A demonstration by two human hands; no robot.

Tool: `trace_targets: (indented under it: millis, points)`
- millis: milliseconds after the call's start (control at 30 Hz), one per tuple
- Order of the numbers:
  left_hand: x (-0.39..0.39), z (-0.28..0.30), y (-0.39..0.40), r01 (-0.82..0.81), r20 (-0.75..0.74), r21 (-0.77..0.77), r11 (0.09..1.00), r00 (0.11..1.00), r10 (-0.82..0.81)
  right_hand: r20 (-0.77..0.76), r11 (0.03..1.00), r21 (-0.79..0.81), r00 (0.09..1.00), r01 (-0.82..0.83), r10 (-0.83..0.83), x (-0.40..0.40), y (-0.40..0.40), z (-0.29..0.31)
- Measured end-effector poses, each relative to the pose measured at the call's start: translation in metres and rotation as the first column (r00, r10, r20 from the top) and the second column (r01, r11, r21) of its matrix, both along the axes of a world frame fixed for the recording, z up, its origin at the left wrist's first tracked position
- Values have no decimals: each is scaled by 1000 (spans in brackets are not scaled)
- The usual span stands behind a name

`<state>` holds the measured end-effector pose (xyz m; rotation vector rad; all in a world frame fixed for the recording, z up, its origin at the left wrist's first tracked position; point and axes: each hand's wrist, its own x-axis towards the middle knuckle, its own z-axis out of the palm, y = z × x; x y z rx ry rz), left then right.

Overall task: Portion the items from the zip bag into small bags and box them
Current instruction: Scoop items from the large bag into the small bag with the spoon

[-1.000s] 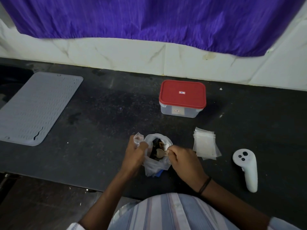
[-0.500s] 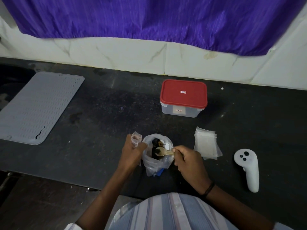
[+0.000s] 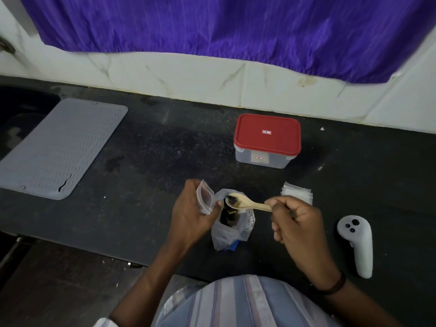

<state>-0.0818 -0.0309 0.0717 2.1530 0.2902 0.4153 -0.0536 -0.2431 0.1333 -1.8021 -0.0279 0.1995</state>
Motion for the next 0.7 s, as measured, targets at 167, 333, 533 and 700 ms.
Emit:
trace_targets:
  millis: [167,333,533,700]
  points:
    - [1,0,-6,68,93,81,994,993,-75,232,984,-137,962,-113,143,5,16,19]
    - [4,0,-13,82,125,178,981,987,-105,509,827,-532,711,-183,485,11,32,19]
    - [3,-3,-14,84,137,101,991,986,-98,502,551,-834,365,-37,784,15,31,23]
    - [2,-5,-9,-16,57,-2,1000,998,16,673,716,-694,419,73,610,17,13,16]
